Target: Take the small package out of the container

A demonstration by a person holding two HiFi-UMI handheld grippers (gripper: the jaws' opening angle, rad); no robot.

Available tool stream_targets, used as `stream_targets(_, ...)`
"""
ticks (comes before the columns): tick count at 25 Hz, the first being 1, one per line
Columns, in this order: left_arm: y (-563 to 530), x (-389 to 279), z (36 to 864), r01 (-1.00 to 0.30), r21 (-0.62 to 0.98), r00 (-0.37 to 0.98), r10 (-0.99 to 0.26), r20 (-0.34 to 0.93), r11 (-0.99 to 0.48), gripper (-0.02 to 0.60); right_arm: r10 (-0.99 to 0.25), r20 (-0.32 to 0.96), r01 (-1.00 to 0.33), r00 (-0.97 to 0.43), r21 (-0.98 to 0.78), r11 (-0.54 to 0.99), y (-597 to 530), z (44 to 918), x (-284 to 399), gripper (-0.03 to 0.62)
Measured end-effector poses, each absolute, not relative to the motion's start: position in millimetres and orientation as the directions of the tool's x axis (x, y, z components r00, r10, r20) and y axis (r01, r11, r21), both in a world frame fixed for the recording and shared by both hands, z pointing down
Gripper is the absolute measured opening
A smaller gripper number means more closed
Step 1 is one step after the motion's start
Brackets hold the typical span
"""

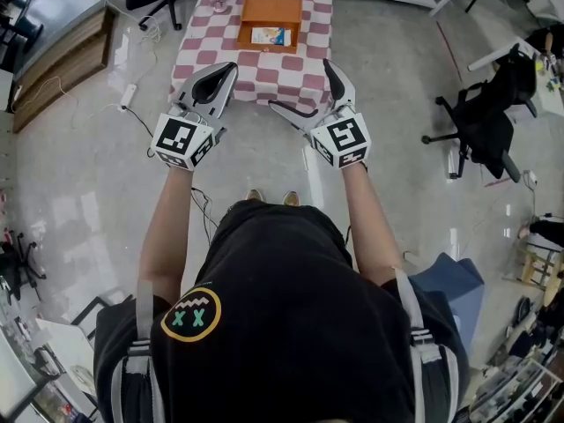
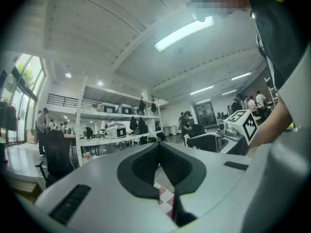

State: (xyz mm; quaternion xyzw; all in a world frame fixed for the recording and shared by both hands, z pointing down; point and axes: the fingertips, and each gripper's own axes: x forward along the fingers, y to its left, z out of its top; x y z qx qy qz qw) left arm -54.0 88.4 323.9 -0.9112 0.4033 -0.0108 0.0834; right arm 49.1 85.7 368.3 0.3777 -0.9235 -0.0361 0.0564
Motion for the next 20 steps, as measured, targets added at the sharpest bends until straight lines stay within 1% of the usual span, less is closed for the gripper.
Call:
stream_targets(10,89.7,-20.5,327.4,-0.753,-0.175,0.649,-0.76,-0.035,-0.635,0.017,-0.671,0.062,-0.665,-0.738,0.095,0.74,82.1,371.2,78.7,0.594)
stream_targets(20,56.2,-17.7,339.8,-0.75,-0.162,0.654,-0.756,-0.035,-0.641,0.017,-0.676,0.084,-0.669,-0.732,0.095,0.737,52.4,388.1,82.6,0.594)
